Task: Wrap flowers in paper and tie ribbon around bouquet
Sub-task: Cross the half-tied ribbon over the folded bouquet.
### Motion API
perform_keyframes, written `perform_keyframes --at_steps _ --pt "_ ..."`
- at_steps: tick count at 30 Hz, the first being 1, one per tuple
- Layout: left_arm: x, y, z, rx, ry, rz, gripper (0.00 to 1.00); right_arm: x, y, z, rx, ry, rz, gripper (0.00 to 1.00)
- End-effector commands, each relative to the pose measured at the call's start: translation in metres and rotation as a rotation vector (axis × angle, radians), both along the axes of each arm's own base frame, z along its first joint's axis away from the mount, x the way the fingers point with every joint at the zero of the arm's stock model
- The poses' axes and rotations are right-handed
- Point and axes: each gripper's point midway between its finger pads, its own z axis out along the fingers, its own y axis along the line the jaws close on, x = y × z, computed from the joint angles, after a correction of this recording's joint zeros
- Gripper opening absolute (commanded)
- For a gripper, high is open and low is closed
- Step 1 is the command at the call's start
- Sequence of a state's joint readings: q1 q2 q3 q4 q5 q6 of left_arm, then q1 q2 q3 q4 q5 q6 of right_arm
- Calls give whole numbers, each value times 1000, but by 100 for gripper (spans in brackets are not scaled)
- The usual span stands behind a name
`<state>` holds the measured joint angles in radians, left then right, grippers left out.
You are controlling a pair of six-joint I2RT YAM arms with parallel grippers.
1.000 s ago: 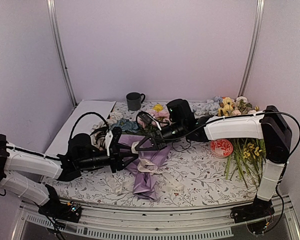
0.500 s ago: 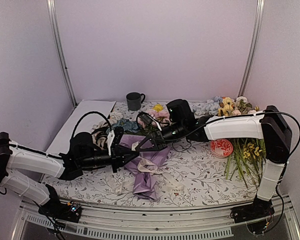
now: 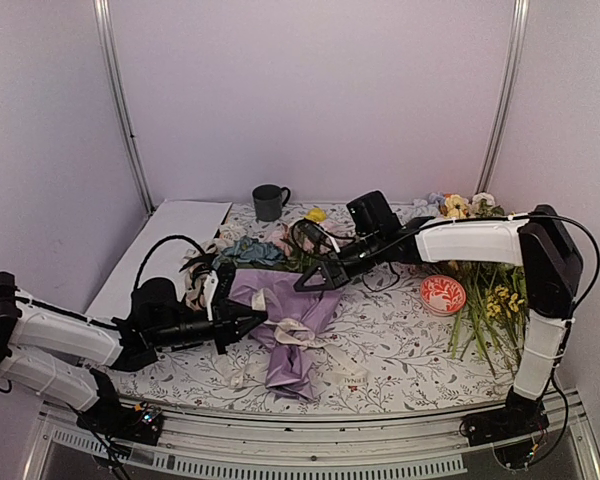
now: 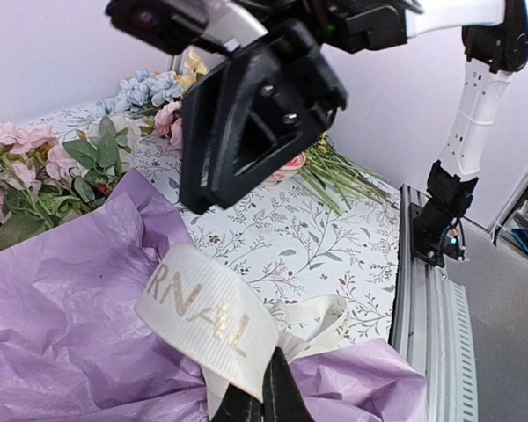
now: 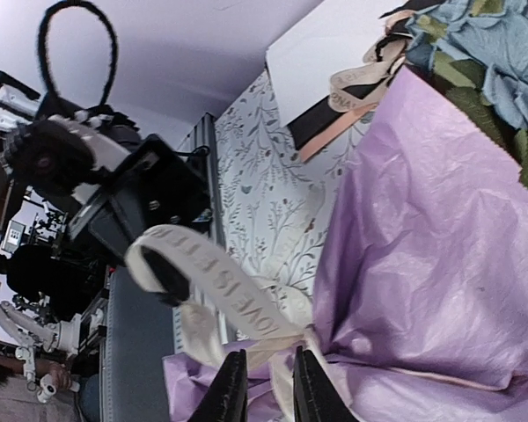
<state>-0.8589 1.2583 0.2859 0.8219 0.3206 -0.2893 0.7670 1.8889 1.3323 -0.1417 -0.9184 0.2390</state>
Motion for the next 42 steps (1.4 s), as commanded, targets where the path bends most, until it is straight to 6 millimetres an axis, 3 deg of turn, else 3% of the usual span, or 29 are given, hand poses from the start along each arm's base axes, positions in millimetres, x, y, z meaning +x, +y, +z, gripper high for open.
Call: perform_keyframes --at_steps 1,8,13,18,27,30,38,42 --pt "0 8 12 -54 -21 23 0 11 5 -50 -155 16 35 15" --pt "-5 10 6 -47 -11 9 0 11 15 -72 -168 39 110 9" --pt "-5 10 2 -45 1 12 0 -3 23 -85 -160 52 195 8" --pt "-4 10 -2 -31 -4 15 0 -12 19 -92 -162 73 237 8" --pt "8 16 -11 -10 6 90 0 -50 14 -72 -12 202 401 8" --pt "15 17 -14 0 6 121 0 -59 14 -74 5 226 433 8" --pt "15 15 -23 -2 31 122 0 -63 23 -73 21 215 446 8" --pt "15 17 -24 -5 29 127 0 -63 25 -72 27 218 449 14"
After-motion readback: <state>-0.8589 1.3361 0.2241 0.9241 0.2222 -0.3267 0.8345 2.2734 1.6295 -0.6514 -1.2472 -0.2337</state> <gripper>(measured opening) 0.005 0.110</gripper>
